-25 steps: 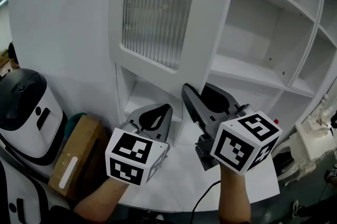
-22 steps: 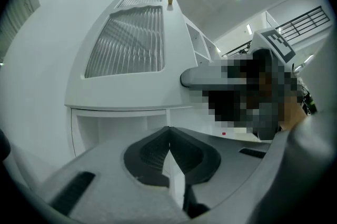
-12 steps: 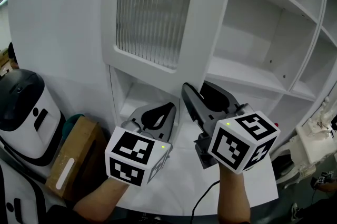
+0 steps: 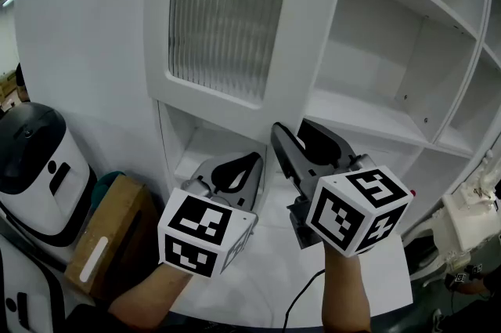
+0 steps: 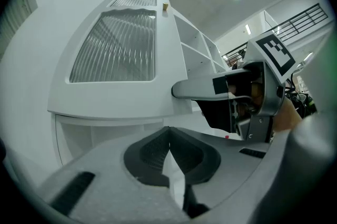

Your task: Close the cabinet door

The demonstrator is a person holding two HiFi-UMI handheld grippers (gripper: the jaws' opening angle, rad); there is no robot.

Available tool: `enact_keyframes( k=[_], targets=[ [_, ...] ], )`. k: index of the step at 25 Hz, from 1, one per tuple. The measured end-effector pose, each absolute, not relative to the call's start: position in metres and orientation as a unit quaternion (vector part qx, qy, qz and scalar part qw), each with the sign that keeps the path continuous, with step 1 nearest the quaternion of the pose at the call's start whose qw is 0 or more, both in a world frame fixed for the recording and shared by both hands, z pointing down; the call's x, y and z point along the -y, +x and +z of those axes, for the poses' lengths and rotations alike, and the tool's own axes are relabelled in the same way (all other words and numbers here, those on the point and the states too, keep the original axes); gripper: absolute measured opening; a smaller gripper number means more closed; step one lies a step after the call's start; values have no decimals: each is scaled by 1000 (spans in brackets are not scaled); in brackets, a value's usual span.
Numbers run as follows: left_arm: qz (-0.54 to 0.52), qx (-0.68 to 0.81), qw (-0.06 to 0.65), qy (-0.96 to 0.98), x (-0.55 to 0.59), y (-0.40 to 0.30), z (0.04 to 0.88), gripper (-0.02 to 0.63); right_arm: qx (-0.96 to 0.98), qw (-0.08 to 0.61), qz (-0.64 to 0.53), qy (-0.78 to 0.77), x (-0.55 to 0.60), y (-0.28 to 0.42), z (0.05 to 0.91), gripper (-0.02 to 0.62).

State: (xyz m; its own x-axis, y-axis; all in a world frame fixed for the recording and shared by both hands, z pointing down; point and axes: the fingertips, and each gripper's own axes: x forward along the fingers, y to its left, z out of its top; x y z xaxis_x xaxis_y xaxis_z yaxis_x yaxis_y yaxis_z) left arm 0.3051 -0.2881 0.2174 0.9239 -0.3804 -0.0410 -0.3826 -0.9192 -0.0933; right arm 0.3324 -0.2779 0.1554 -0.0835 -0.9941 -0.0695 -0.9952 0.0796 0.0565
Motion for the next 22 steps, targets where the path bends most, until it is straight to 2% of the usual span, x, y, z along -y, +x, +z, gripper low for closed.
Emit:
enact_keyframes(
  k=[22],
  targets=[
    [12,-196,48,-979,312,335,221,12,-715,21,50,-697,300,371,155,196]
  ],
)
